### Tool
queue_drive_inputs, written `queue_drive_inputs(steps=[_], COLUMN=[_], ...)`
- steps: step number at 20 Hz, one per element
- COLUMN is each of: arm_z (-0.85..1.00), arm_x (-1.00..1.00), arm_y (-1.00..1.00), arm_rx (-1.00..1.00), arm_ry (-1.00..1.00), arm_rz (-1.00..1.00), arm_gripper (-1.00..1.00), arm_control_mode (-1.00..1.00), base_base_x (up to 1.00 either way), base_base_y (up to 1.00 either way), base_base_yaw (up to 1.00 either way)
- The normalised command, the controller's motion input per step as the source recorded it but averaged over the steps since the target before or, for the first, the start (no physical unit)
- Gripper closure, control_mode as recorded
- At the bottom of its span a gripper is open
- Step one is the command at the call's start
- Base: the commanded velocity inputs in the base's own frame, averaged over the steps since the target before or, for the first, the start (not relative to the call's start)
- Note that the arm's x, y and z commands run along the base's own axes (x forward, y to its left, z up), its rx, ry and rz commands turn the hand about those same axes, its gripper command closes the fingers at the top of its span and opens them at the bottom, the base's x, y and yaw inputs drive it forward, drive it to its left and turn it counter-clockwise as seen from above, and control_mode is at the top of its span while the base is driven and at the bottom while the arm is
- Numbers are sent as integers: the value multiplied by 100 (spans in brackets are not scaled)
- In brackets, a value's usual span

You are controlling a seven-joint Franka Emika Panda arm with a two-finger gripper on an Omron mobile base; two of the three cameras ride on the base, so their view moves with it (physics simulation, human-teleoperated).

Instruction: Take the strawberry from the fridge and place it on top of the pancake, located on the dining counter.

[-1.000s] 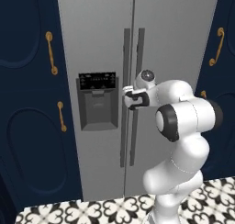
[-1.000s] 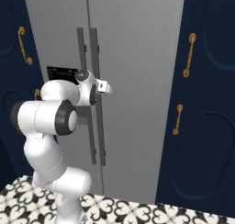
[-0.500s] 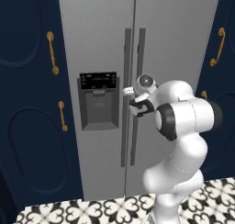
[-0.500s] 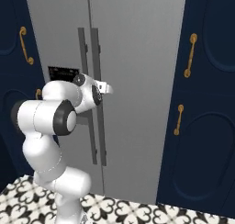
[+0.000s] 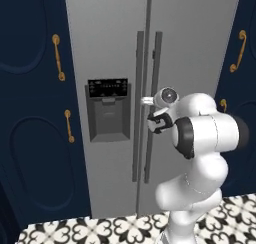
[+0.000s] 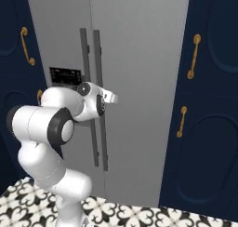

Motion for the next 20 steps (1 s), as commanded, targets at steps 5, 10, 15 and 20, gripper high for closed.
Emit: queue_drive_inputs(steps=[5, 10, 15, 20], arm_z=[0, 0, 0, 33], arm_x=[-60, -57, -50, -54], arm_y=[-100, -100, -100, -100], arm_rx=[22, 21, 19, 6], arm_ry=[0, 0, -1, -9], arm_rz=[-3, -1, -1, -2], arm_gripper=[100, 100, 100, 100], arm_control_mode=[-100, -100, -100, -100], base_base_x=[0, 0, 0, 0], base_base_y=[0, 0, 0, 0], base_base_yaw=[0, 0, 0, 0])
